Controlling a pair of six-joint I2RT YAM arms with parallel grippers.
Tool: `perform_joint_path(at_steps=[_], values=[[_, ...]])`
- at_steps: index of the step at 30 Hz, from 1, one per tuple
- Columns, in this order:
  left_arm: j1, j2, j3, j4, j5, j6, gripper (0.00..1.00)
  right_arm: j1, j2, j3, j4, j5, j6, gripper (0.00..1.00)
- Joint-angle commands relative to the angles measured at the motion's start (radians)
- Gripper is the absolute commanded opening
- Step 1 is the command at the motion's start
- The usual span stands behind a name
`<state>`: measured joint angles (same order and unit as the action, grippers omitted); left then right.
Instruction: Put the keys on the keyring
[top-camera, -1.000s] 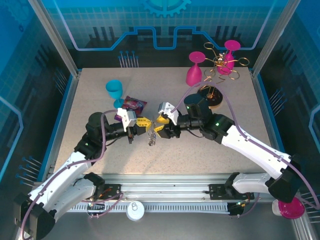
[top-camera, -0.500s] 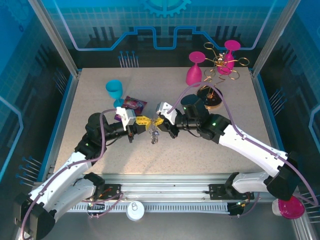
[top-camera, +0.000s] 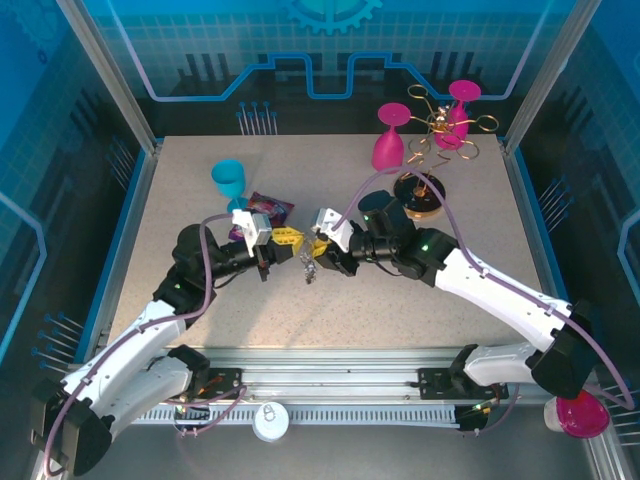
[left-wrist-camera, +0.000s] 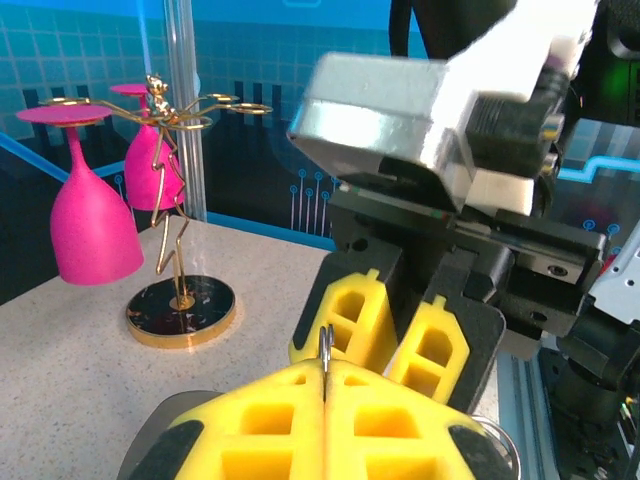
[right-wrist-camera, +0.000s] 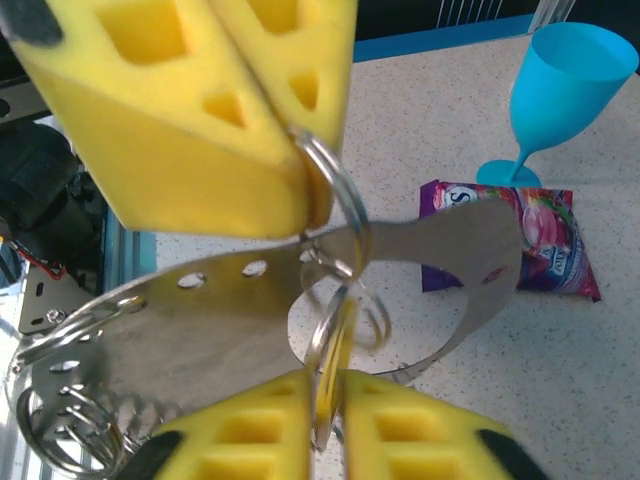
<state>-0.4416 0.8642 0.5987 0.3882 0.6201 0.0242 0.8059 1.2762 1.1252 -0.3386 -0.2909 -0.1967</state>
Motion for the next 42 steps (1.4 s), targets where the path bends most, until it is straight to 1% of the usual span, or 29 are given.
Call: perform_joint_path(at_steps=[1, 4, 7, 11, 17, 22, 26, 32, 35, 36, 37, 38, 40, 42], values=[[-0.005, -0.003, 0.002, 0.077, -0.010, -0.007, 0.00, -0.014, -0.059, -0.030, 0.034, 0.005, 0.030, 0.31], [-0.005, -0.003, -0.004, 0.059, 0.012, 0.004, 0.00, -0.053, -0.121, -0.059, 0.099, -0.026, 0.060, 0.39], [-0.005, -0.005, -0.005, 0.045, 0.036, 0.017, 0.00, -0.074, -0.147, -0.067, 0.145, -0.097, 0.068, 0.41], [-0.005, -0.004, -0.004, 0.047, 0.068, 0.019, 0.00, -0.079, -0.123, -0.049, 0.175, -0.177, 0.083, 0.39], [-0.004, -0.002, 0.001, 0.045, 0.119, 0.016, 0.00, -0.080, -0.072, -0.037, 0.259, -0.238, 0.125, 0.36], [-0.004, 0.000, 0.000, 0.055, 0.145, 0.001, 0.00, -0.087, -0.061, -0.041, 0.267, -0.275, 0.138, 0.29], [-0.005, 0.001, 0.000, 0.058, 0.150, 0.000, 0.00, -0.089, -0.063, -0.051, 0.277, -0.295, 0.148, 0.21], [-0.004, 0.009, 0.004, 0.067, 0.152, -0.005, 0.00, -0.090, -0.053, -0.041, 0.261, -0.335, 0.144, 0.00], [-0.005, 0.005, 0.004, 0.044, 0.115, -0.001, 0.00, -0.090, -0.053, -0.018, 0.217, -0.330, 0.116, 0.00], [-0.005, -0.001, 0.004, 0.023, 0.097, 0.011, 0.10, -0.090, -0.053, -0.005, 0.189, -0.318, 0.101, 0.00], [-0.005, -0.006, 0.007, -0.004, 0.083, 0.028, 0.16, -0.090, -0.052, 0.010, 0.157, -0.306, 0.085, 0.00], [-0.005, -0.013, 0.013, -0.048, 0.063, 0.056, 0.20, -0.088, -0.050, 0.033, 0.104, -0.285, 0.057, 0.00], [-0.004, -0.021, 0.041, -0.161, 0.021, 0.114, 0.21, -0.073, -0.036, 0.090, -0.022, -0.236, -0.012, 0.00], [-0.004, -0.024, 0.072, -0.270, 0.005, 0.188, 0.21, -0.051, -0.009, 0.159, -0.155, -0.180, -0.088, 0.00]])
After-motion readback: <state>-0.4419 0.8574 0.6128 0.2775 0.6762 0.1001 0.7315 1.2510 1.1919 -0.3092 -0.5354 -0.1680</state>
